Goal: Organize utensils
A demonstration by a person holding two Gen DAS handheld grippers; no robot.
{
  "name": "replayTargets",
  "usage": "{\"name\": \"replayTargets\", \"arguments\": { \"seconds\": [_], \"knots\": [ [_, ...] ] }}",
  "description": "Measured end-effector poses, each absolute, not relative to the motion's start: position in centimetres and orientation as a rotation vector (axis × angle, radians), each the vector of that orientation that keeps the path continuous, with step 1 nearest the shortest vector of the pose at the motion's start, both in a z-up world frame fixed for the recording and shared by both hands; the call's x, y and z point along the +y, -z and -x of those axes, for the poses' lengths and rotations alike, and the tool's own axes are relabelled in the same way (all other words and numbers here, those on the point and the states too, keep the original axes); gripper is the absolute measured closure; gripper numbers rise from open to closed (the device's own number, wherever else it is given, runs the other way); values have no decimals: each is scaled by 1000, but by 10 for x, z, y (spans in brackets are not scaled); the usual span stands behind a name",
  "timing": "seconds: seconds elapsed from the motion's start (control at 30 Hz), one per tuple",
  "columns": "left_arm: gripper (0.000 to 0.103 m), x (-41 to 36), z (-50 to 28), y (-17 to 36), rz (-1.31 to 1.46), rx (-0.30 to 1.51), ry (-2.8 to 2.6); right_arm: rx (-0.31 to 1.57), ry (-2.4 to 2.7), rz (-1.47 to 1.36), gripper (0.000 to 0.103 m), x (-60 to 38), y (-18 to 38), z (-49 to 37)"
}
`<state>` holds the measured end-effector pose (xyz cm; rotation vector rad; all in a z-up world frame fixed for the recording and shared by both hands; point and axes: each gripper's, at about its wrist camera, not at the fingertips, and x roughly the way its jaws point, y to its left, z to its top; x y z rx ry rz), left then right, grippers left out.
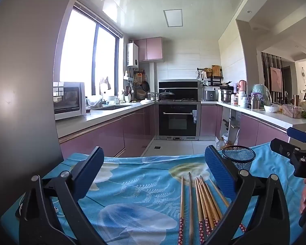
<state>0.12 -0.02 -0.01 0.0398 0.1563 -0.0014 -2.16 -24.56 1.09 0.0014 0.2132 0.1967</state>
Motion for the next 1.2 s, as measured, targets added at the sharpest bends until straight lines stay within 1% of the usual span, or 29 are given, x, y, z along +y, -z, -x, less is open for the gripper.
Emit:
{"name": "replayTargets", "arguments": {
  "seconds": [0.17, 0.3, 1.2],
  "knots": [
    [6, 2, -10, -1, -30, 162, 1, 225, -195, 8, 6, -243, -10, 19],
    [6, -2, 1, -3, -41, 126, 5, 207, -201, -14, 6, -249, -12, 22],
    [6, 4, 5, -5, -31, 109, 2, 212, -202, -17, 6, -249, -12, 22]
  ]
}}
